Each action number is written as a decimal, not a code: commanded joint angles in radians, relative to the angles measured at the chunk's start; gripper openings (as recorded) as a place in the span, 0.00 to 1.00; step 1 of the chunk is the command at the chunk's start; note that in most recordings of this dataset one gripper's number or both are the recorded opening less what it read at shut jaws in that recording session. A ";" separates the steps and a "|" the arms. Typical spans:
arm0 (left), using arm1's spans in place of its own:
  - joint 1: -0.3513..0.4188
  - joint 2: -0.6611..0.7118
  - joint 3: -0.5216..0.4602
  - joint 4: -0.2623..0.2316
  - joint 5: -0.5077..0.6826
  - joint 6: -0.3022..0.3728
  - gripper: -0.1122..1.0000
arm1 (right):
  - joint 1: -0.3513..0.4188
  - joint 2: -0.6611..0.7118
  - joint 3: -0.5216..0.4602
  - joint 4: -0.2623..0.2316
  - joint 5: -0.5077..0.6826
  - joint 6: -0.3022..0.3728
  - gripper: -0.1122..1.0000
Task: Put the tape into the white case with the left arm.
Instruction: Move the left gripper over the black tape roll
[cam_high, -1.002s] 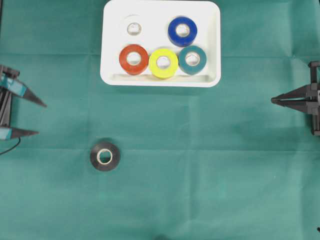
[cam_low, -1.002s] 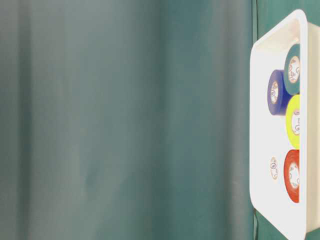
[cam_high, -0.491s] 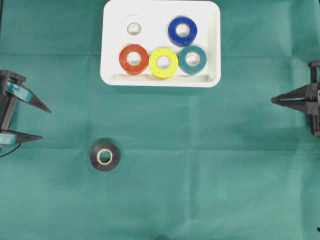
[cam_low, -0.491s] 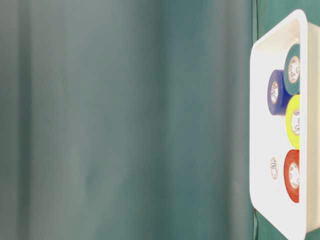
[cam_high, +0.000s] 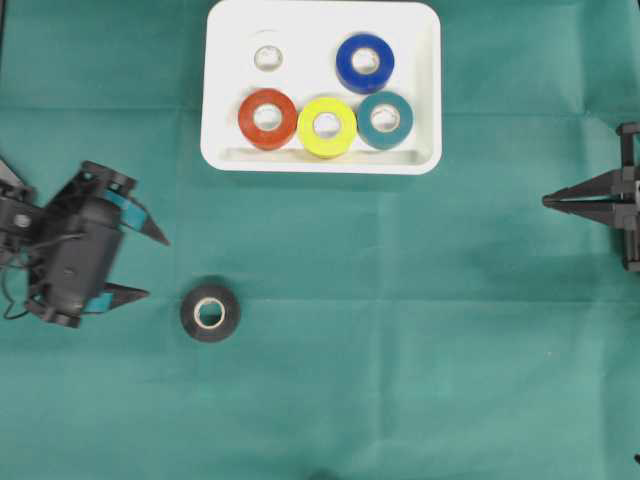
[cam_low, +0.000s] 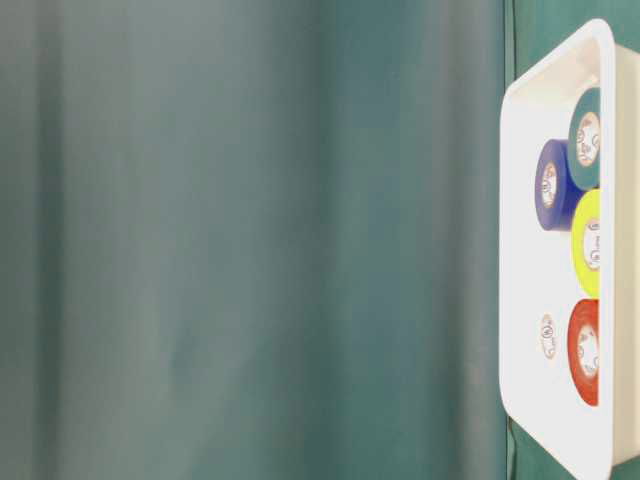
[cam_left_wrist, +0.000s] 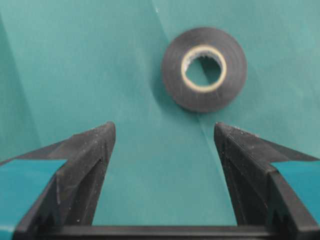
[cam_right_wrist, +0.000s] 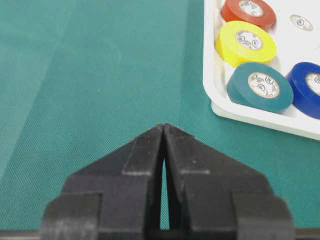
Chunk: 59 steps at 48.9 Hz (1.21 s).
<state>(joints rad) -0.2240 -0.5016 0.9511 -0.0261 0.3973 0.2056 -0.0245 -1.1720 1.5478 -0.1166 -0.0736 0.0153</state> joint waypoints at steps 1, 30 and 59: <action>-0.003 0.058 -0.071 0.000 -0.008 0.002 0.78 | -0.002 0.008 -0.014 -0.002 -0.009 0.000 0.01; -0.011 0.242 -0.181 0.000 -0.002 0.000 0.78 | 0.000 0.008 -0.012 -0.002 -0.011 0.000 0.01; -0.003 0.472 -0.221 0.003 -0.021 0.000 0.78 | -0.002 0.008 -0.012 -0.002 -0.009 0.000 0.01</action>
<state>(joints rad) -0.2316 -0.0322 0.7440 -0.0261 0.3881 0.2056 -0.0245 -1.1720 1.5478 -0.1166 -0.0736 0.0153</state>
